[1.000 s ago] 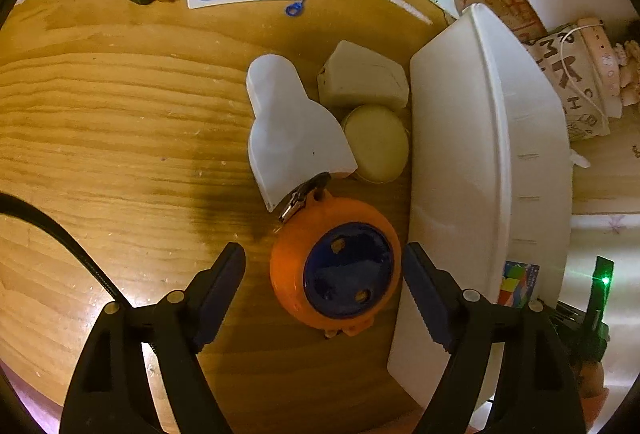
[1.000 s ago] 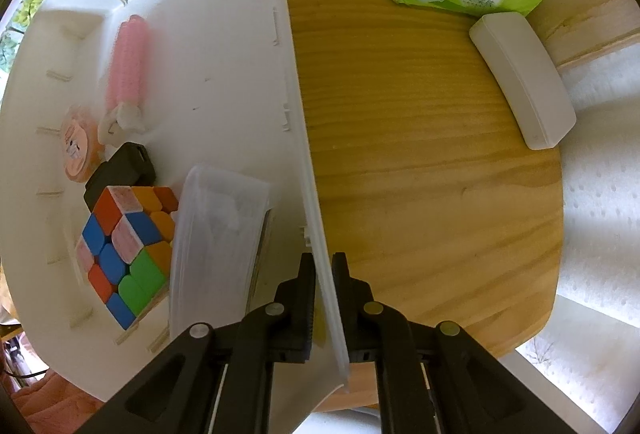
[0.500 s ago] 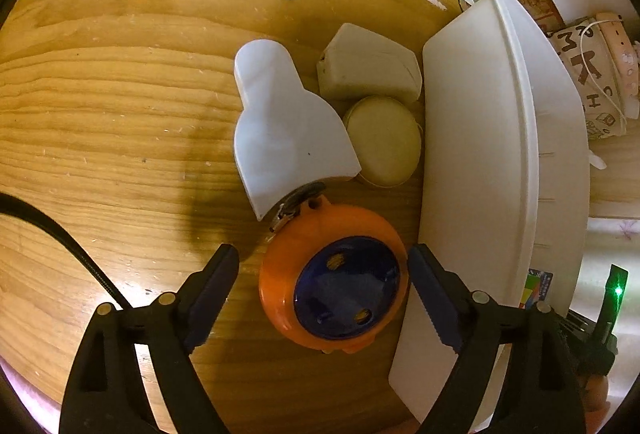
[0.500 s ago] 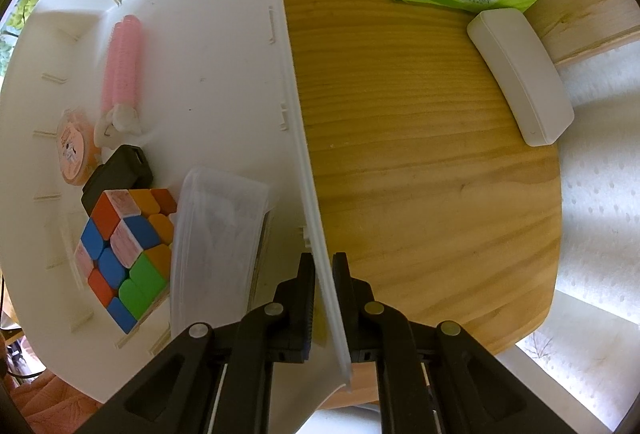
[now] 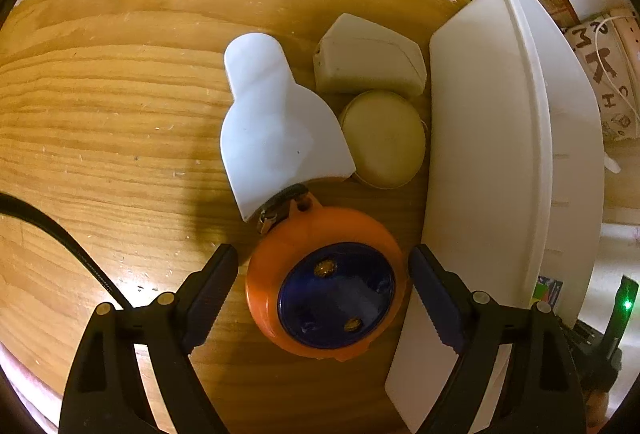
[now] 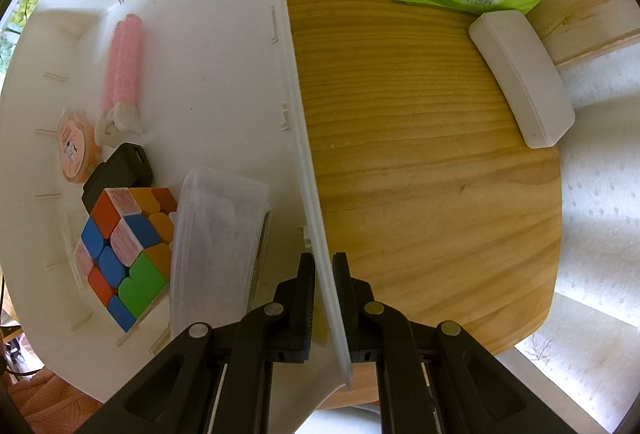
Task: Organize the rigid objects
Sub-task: 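Close the left tool on the orange reel and lift it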
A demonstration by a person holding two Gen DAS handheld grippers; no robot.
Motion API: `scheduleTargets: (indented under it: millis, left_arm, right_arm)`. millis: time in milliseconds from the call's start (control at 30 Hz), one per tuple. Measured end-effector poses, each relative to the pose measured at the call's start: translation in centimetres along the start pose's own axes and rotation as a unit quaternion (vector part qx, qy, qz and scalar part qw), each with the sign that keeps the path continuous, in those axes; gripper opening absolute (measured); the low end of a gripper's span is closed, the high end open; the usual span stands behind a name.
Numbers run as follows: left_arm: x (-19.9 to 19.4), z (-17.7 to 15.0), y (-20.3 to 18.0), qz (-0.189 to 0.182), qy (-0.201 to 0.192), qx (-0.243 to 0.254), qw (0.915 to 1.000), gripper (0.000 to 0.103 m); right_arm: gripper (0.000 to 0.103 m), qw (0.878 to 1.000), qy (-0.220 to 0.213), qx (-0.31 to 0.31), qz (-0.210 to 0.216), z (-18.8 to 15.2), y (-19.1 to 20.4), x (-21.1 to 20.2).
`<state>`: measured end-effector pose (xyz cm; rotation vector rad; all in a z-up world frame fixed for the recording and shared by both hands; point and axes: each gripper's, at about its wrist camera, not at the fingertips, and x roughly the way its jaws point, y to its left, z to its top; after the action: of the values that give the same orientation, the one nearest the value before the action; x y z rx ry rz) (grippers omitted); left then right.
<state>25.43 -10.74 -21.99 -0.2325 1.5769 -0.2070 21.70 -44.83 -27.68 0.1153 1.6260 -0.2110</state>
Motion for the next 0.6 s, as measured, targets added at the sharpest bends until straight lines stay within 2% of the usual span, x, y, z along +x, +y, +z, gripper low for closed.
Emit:
scheduleTargets:
  millis: [100, 600]
  left_arm:
    - [0.0, 0.2, 0.1, -0.004, -0.002, -0.002, 1.0000, 0.081]
    - [-0.5, -2.4, 2.5, -0.013, -0.005, -0.020, 0.9997, 0.080]
  right_arm:
    - [0.009, 1.000, 0.000, 0.000, 0.000, -0.1, 0.1, 0.0]
    - [0.009, 1.000, -0.003, -0.017, -0.002, -0.4, 0.7, 0.0]
